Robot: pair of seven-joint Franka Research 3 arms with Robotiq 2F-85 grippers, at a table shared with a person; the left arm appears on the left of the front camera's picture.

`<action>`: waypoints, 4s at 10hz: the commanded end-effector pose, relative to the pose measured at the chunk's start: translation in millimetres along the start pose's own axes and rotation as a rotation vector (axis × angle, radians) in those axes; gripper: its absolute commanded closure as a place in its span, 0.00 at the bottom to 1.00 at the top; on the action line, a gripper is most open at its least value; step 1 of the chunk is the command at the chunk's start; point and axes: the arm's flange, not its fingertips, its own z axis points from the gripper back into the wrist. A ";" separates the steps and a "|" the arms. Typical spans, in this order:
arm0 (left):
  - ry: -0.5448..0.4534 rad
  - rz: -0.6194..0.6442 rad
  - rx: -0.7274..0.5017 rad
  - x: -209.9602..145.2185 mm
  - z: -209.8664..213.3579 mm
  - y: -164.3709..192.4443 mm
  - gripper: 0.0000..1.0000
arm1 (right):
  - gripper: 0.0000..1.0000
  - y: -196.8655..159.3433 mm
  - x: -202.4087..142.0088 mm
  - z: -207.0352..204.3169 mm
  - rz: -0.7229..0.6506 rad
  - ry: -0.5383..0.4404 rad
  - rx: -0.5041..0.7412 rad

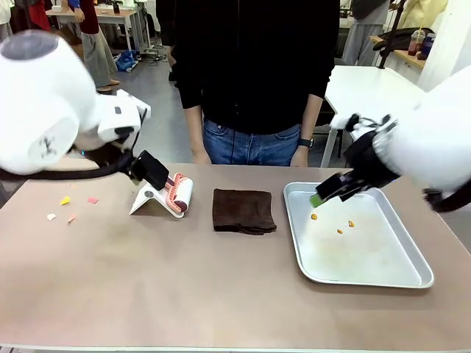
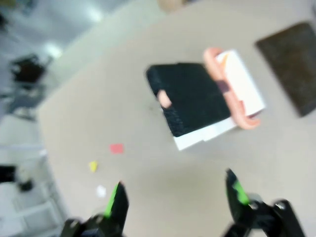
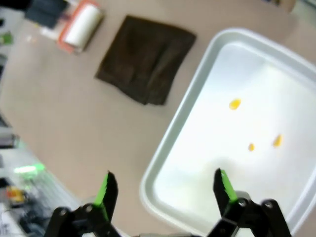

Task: Clean the surface of the table.
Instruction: Hold the Lint Roller with your left hand and the towel with your right hand.

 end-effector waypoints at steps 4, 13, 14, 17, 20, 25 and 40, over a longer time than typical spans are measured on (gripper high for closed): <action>0.141 0.121 0.057 38.8 47.8 -3.7 0.00 | 0.00 -11.1 -12.0 54.6 -0.125 -0.012 0.161; 0.322 -0.015 -0.349 43.2 53.1 -6.5 0.00 | 0.00 -8.3 -16.0 55.3 -0.140 0.009 0.132; 0.421 -0.050 -0.570 41.1 55.4 3.7 0.00 | 0.00 -9.1 -17.9 59.0 -0.129 0.029 0.166; 0.471 0.094 -0.954 15.3 41.9 77.9 0.00 | 0.00 -37.6 -29.1 98.5 -0.263 -0.002 0.447; 0.393 0.445 -1.134 -33.6 16.1 160.6 0.00 | 0.00 -74.6 -46.4 130.7 -0.478 -0.039 0.730; 0.120 1.410 -0.823 -131.4 -39.2 267.0 0.00 | 0.00 -166.5 -106.6 157.1 -0.669 -0.180 0.883; 0.013 1.303 -1.012 -47.0 14.9 202.9 0.00 | 0.00 -92.7 -53.3 116.2 -0.701 -0.111 0.529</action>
